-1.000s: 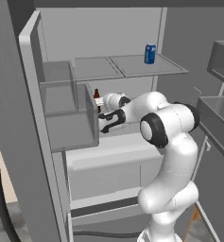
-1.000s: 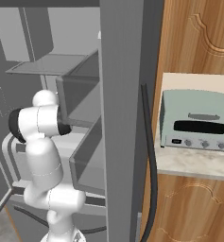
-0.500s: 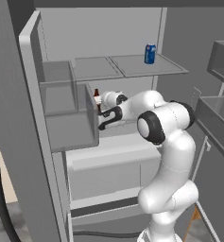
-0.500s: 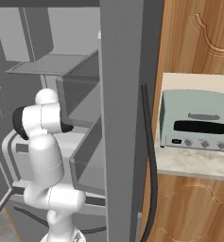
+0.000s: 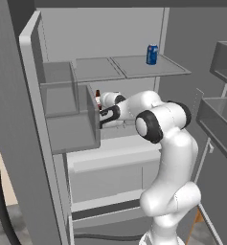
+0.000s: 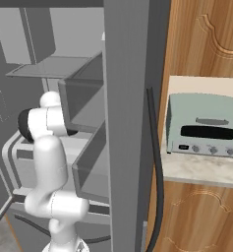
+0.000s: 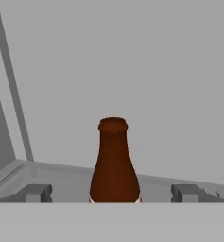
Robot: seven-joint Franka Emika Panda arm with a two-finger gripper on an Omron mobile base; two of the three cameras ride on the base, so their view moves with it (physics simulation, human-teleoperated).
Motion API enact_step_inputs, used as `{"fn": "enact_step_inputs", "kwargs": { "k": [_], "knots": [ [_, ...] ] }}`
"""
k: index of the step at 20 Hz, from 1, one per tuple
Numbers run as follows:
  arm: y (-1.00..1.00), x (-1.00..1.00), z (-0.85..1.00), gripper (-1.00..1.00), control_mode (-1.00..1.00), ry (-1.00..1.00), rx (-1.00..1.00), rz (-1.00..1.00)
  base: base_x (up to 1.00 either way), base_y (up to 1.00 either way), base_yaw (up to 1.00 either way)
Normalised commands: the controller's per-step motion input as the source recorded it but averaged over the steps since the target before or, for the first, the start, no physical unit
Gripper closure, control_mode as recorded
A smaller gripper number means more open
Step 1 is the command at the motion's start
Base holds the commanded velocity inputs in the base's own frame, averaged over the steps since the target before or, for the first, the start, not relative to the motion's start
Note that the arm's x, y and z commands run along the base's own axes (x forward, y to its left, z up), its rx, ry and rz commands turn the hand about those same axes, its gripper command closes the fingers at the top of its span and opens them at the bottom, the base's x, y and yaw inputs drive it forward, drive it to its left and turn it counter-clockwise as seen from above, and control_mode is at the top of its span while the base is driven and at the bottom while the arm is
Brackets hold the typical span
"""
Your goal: Open the fridge, grab two sodas, and place both sodas inside the bowl with ice on the dining counter.
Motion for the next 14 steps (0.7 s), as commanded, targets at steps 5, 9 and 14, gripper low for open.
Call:
{"fn": "enact_step_inputs", "kwargs": {
  "k": [5, 9, 14],
  "knots": [
    [0.0, 0.21, -0.15, -1.0, -1.0, 0.0, 0.0, 0.0, 0.0, 0.0, 0.0],
    [0.03, 0.19, -0.19, -1.0, -1.0, 0.0, 0.0, 0.0, 0.0, 0.0, 0.0],
    [0.13, 0.12, -0.21, 1.0, -1.0, 0.0, -0.02, 0.0, 0.0, 0.0, 0.0]
  ]
}}
